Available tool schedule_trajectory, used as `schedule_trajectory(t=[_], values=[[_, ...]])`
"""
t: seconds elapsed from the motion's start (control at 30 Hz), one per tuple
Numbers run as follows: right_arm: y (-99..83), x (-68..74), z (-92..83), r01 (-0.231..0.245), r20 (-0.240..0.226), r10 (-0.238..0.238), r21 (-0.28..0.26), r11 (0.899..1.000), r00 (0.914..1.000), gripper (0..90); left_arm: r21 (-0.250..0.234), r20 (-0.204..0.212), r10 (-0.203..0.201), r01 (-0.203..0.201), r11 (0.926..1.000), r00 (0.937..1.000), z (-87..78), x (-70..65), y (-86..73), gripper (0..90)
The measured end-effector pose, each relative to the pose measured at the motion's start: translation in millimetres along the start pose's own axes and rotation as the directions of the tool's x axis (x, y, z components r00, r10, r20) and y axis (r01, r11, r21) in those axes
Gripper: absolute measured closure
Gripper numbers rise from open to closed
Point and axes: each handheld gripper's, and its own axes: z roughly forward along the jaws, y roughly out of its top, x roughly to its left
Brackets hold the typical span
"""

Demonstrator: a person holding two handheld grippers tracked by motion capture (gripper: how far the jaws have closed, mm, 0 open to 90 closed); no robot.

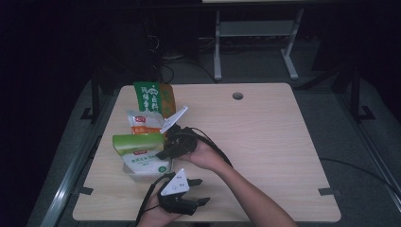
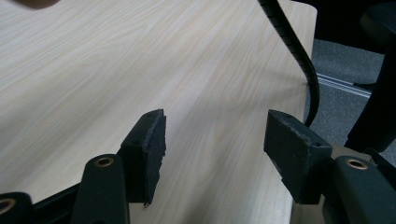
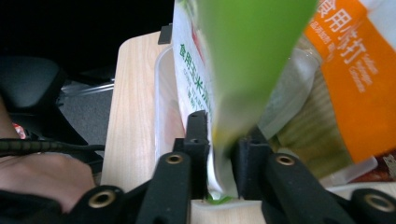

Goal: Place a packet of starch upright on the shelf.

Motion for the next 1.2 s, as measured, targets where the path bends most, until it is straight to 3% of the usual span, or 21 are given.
schedule_trajectory(t=[0.17, 0.4, 0.8, 0.97, 1.2], values=[[-8.0, -3.7, -21.3, -0.02, 0.024, 0.021, -0.053, 0.998, 0.9995, 66.8, 0.003, -0.003, -0.003, 0.003, 1.0, 1.0, -0.4, 2.5, 0.4, 37.3], [-24.8, -9.7, -44.2, -0.048, 0.05, 0.052, -0.068, 0.997, 0.9974, 60.3, 0.008, -0.011, 0.002, -0.002, 1.0, 0.9999, 0.5, 4.7, 0.3, 36.8], [-59.0, -24.6, -72.9, -0.117, 0.126, 0.125, -0.066, 0.991, 0.9842, 55.1, 0.011, -0.019, 0.001, -0.001, 0.9999, 0.9998, 1.7, 5.8, 0.2, 36.6], [-68.9, -27.3, -83.5, -0.16, 0.145, 0.17, -0.078, 0.984, 0.9748, 52.7, 0.015, -0.026, -0.003, 0.003, 0.9999, 0.9997, 1.3, 7.7, 0.3, 36.6], [-81.7, -32.3, -96.2, -0.179, 0.176, 0.192, -0.088, 0.98, 0.9656, 50.7, 0.019, -0.032, 0.003, -0.002, 0.9998, 0.9995, 1.3, 9.8, 0.2, 36.5]])
